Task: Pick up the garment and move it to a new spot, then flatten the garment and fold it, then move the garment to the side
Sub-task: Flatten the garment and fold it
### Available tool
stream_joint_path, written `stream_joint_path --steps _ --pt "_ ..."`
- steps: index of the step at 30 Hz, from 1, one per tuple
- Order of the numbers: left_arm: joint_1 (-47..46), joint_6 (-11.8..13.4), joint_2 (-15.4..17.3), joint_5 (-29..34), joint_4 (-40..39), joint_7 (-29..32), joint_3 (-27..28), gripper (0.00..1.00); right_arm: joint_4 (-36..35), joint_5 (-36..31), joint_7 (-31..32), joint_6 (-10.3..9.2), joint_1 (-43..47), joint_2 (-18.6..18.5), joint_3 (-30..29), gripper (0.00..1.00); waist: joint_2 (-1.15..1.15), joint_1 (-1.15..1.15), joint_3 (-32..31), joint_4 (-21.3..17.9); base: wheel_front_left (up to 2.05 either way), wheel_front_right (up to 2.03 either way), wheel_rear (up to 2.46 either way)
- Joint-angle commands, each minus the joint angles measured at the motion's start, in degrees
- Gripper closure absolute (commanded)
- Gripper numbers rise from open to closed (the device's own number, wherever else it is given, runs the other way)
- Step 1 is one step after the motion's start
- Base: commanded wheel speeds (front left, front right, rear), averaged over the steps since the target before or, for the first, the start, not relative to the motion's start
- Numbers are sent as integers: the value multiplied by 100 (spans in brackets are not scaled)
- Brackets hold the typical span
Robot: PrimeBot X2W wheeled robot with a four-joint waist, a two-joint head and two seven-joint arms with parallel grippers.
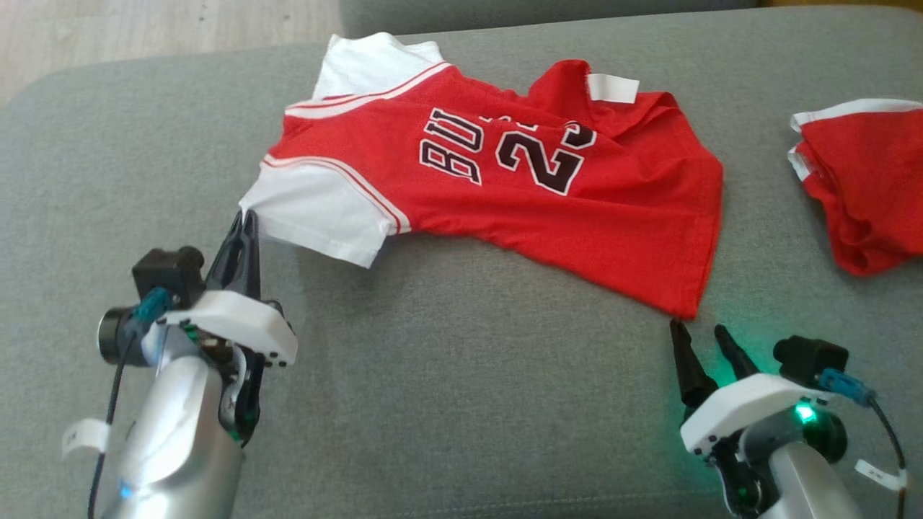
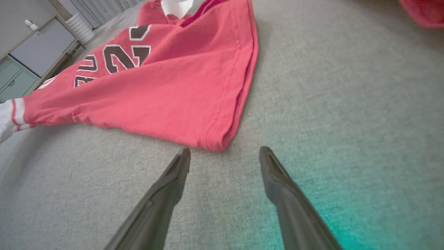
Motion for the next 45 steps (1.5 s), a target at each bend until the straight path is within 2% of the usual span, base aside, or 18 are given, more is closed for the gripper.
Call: stream_joint_path --steps 1,12,16,17,18,19,25,31,35,38,45 --pt "-98 30 104 11 -268 -70 195 100 -64 98 -7 -5 -304 -13 154 0 0 0 -8 38 0 0 0" --pt "116 55 73 17 -732 -60 58 100 1202 1204 -266 -5 -997 -13 590 0 0 0 80 158 0 0 0" --pt "104 66 86 12 -788 -37 23 100 1567 1338 -433 -5 -1216 -13 717 0 0 0 116 151 0 0 0" --pt "99 72 90 11 -798 -33 17 100 1649 1362 -468 -5 -1266 -13 753 7 0 0 120 146 0 0 0" --pt "95 78 95 8 -806 -31 14 100 1731 1377 -503 -5 -1313 -13 788 59 0 0 119 139 0 0 0" --pt "94 84 101 3 -810 -31 13 100 1808 1353 -561 -5 -1361 -13 818 100 0 0 114 129 0 0 0" --pt "143 122 121 -80 -845 -36 59 100 2001 1082 -1028 -5 -1571 -13 948 100 0 0 -4 43 0 0 0" --pt "199 101 113 -316 -1089 -51 251 100 1637 682 -1279 -5 -1692 -13 967 100 0 0 -171 -58 0 0 0" --pt "177 8 150 -438 -1534 -62 370 100 959 281 -1317 -5 -1795 -104 883 100 0 0 -339 -120 0 0 0" --pt "117 -11 150 -559 -1955 -66 520 100 254 61 -1195 -5 -1899 -311 858 100 0 0 -498 -156 0 0 0" --pt "-104 3 144 -904 -3126 -59 896 100 -1472 -256 -488 -5 -2055 -856 716 100 0 0 -912 -191 0 0 0"
